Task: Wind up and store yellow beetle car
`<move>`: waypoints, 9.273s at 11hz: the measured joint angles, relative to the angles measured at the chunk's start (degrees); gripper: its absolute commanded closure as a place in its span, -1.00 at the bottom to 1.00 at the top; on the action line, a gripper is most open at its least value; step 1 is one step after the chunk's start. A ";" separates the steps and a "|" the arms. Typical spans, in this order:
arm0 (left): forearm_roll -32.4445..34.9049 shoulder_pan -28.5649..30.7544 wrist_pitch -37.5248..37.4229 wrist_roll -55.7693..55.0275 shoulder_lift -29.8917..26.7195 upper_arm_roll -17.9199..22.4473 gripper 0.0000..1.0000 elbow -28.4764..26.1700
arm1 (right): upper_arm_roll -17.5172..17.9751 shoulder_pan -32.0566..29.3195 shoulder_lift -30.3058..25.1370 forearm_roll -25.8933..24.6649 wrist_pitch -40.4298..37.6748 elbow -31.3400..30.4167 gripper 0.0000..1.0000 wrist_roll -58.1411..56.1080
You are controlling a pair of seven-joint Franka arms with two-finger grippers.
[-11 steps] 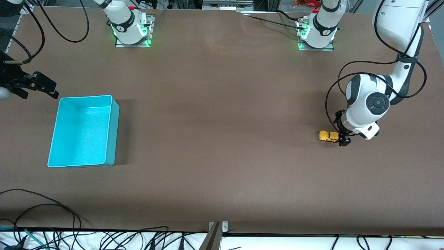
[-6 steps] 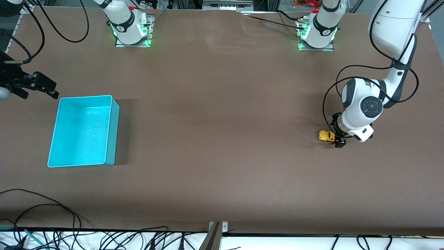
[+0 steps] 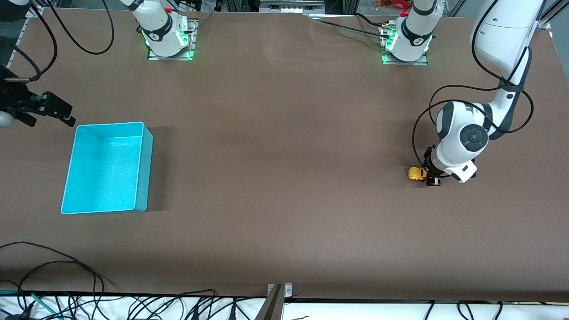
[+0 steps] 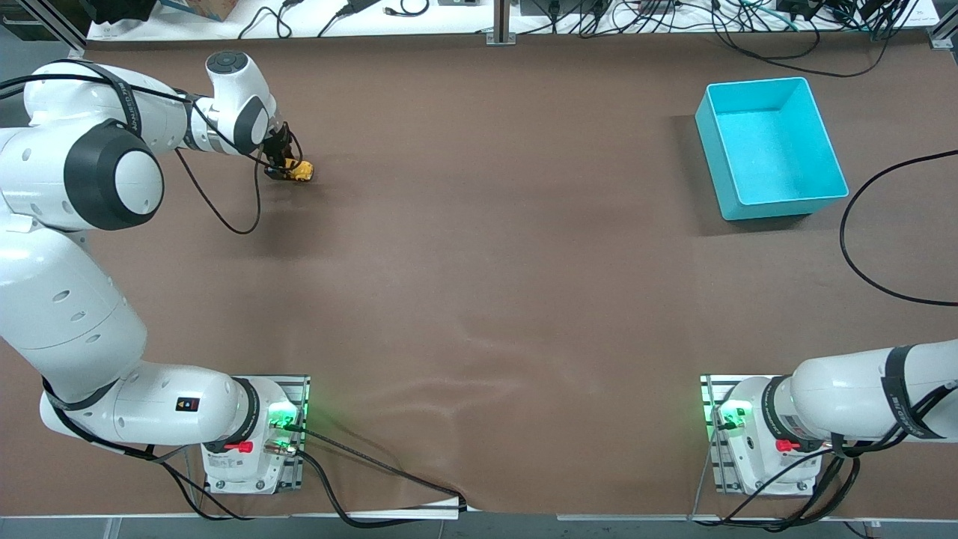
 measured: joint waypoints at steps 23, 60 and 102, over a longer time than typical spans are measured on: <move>0.66 -0.39 -6.21 -3.35 3.32 -5.03 1.00 6.81 | 0.00 0.00 0.03 0.00 0.00 0.02 -1.00 0.00; 2.33 1.26 -4.56 5.60 10.88 4.30 -1.00 15.86 | 0.00 0.00 0.03 0.00 0.00 0.02 -1.00 0.00; -10.58 1.52 -50.69 96.74 -18.60 0.92 -1.00 28.86 | 0.50 9.00 14.55 -0.18 4.62 -0.24 -1.00 0.04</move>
